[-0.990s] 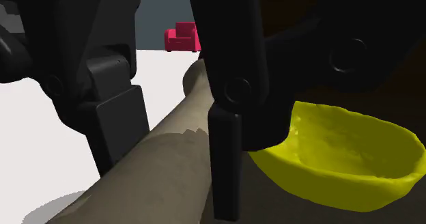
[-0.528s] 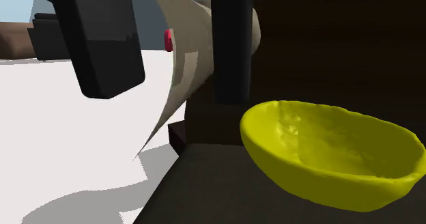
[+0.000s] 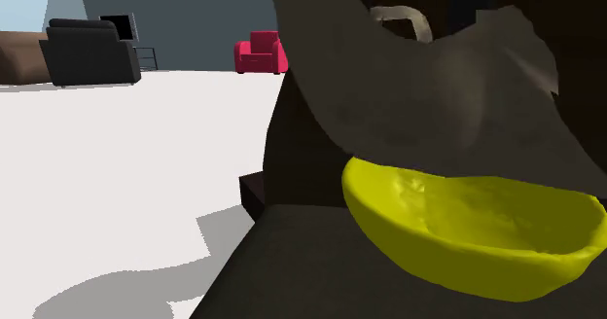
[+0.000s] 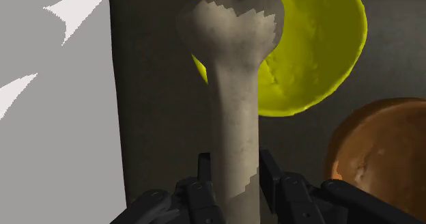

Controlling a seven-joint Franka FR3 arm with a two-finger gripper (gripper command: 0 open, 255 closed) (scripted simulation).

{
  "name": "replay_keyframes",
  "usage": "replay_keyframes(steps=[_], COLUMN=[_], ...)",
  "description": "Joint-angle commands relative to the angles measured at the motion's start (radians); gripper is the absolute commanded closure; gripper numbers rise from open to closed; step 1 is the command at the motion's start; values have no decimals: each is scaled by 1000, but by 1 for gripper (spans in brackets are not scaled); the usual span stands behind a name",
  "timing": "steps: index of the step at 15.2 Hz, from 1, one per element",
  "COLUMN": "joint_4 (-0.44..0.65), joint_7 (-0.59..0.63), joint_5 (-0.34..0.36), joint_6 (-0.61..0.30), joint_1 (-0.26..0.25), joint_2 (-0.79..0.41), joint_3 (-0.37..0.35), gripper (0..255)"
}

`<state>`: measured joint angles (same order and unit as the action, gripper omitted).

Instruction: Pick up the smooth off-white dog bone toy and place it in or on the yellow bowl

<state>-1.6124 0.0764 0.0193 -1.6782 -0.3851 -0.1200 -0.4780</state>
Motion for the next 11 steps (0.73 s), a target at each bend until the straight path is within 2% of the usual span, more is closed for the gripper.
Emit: replay_keyframes(steps=[1, 7, 11], joint_4=[-101, -339, -392], joint_7=[3, 12, 11], joint_5=[-38, -157, -158], joint_6=[-26, -49, -102], joint_1=[2, -26, -30], joint_2=[84, 328, 326], joint_3=[-8, -21, -22], gripper=[255, 255, 255])
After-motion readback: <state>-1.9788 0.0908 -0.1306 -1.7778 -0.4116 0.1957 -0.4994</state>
